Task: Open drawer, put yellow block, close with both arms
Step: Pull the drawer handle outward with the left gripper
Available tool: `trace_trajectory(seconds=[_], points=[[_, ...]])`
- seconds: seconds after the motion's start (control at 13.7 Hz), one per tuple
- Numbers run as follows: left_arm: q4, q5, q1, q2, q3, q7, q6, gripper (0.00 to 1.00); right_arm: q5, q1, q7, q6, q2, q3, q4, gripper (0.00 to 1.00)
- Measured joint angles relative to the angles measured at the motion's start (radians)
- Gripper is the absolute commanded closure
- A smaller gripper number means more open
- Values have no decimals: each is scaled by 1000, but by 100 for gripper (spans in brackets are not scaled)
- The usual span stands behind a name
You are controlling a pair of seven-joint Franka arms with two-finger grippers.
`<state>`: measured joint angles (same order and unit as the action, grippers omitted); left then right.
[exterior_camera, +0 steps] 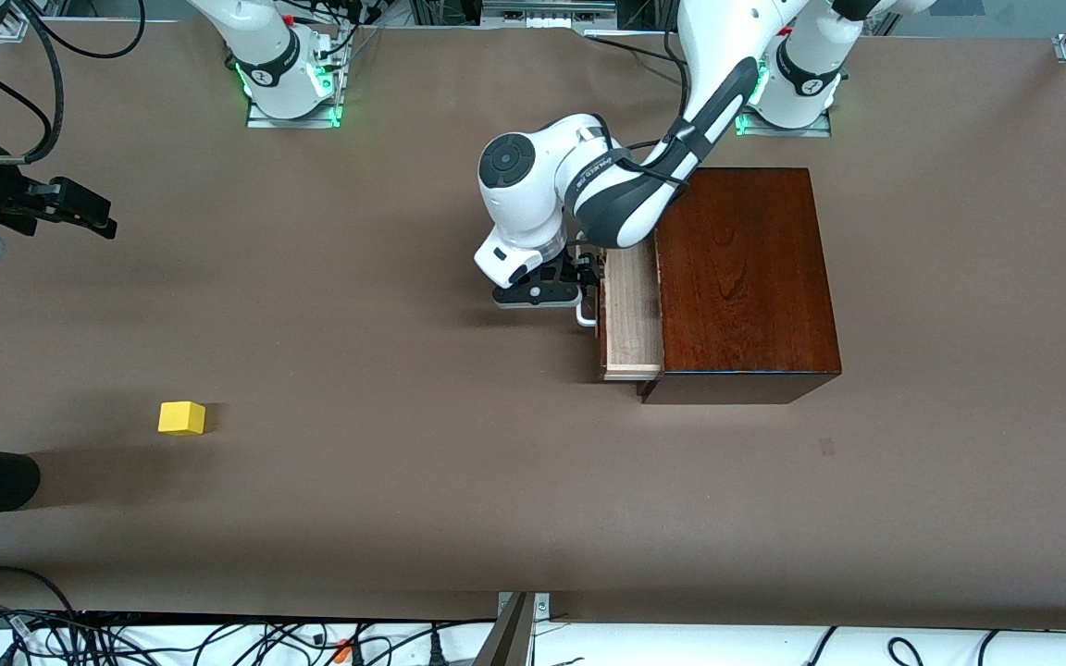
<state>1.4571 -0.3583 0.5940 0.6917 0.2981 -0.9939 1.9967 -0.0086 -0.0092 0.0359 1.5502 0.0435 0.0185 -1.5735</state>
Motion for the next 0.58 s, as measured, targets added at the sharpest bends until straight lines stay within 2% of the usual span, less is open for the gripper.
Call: trace_trajectory(seconds=[0.58], points=[[-6,6,1,0,0,0,-12,0,0,0,1,-4,0,0,0,0]])
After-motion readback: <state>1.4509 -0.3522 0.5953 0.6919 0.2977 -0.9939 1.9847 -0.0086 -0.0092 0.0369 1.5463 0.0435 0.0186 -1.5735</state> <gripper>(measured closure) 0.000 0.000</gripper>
